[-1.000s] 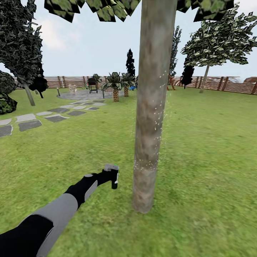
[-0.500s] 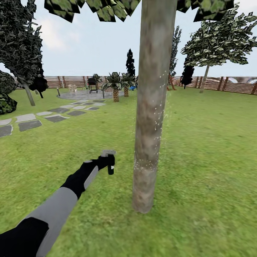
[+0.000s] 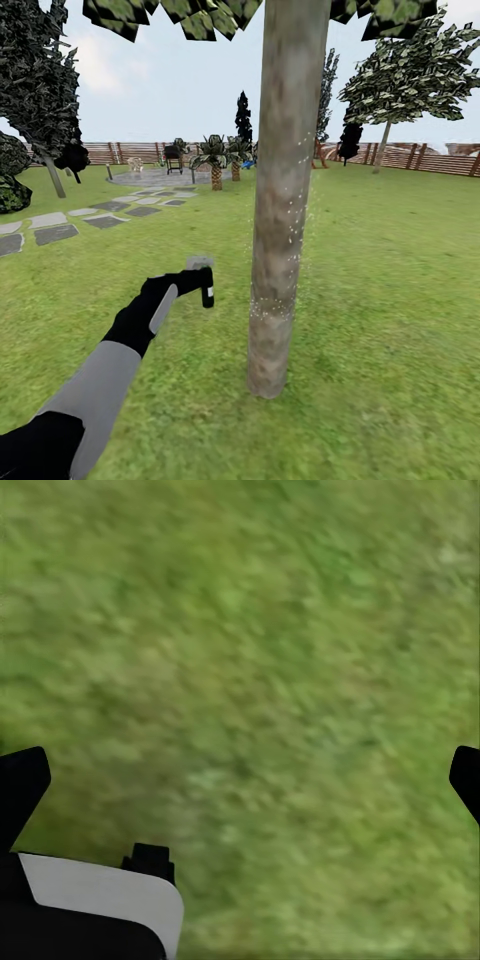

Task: In the garden, pick up the pesticide atomizer on the floor and spray pesticide onto both trees until each tree trunk is fully covered.

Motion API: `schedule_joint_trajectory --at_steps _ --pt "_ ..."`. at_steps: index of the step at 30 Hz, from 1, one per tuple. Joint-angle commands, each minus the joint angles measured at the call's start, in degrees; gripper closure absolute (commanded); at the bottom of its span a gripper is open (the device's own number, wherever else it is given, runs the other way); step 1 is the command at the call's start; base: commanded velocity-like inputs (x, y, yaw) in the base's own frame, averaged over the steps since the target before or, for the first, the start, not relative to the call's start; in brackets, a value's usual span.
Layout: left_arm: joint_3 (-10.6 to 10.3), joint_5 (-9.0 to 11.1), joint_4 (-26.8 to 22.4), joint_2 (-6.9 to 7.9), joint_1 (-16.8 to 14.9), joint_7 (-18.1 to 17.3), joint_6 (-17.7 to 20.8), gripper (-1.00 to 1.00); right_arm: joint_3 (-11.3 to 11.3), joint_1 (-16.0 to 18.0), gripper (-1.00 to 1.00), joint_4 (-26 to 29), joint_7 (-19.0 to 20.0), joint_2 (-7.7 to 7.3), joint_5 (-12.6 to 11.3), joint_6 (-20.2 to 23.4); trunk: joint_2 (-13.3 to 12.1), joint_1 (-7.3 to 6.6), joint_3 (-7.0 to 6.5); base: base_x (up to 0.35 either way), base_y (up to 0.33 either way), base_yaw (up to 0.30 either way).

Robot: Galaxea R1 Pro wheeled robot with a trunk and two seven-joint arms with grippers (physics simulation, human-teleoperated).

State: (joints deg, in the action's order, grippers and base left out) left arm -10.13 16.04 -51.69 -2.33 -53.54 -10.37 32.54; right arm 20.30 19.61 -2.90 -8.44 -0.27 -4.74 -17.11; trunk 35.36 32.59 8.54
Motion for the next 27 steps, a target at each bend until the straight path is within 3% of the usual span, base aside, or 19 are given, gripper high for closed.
schedule_joint_trajectory --at_steps 1,6,11,15,20,21,27 --pt "0.25 -0.03 -0.97 -0.06 -0.59 0.0 1.55 1.0 0.0 -0.01 -1.0 0.0 0.0 0.0 0.0 -0.01 0.0 0.0 0.0 0.0 0.0 0.0" --pt "0.54 0.03 -2.18 -0.25 -3.35 -0.23 3.32 1.0 0.0 0.0 -1.0 -0.08 0.0 0.0 0.0 -0.01 0.0 0.0 0.0 0.0 0.0 0.0" --pt "0.55 0.05 -2.25 -0.3 -6.26 -0.11 10.95 1.0 0.0 0.02 -1.0 -0.09 0.0 0.0 0.0 -0.01 0.0 0.0 0.0 0.0 0.0 0.0" --pt "0.55 0.08 -1.95 -0.45 -9.97 -0.17 13.02 1.0 0.0 0.01 -1.0 -0.09 0.0 0.0 0.0 0.02 0.0 0.0 0.0 0.0 0.0 0.0" --pt "0.55 0.09 -1.42 -2.69 -14.44 -0.17 17.6 1.0 0.0 0.0 -1.0 -0.09 0.0 0.0 0.0 0.05 0.0 0.0 0.0 0.0 0.0 0.0" --pt "0.55 0.08 -0.5 -3.6 -16.68 -0.17 18.58 1.0 0.0 -0.01 -1.0 -0.09 0.0 0.0 0.0 0.06 0.0 0.0 0.0 0.0 0.0 0.0" --pt "0.55 0.12 0.5 -5.27 -23.08 -0.18 21.87 1.0 0.0 0.0 -1.0 -0.09 0.06 0.0 0.0 0.12 0.0 0.0 0.0 0.0 0.0 0.0"
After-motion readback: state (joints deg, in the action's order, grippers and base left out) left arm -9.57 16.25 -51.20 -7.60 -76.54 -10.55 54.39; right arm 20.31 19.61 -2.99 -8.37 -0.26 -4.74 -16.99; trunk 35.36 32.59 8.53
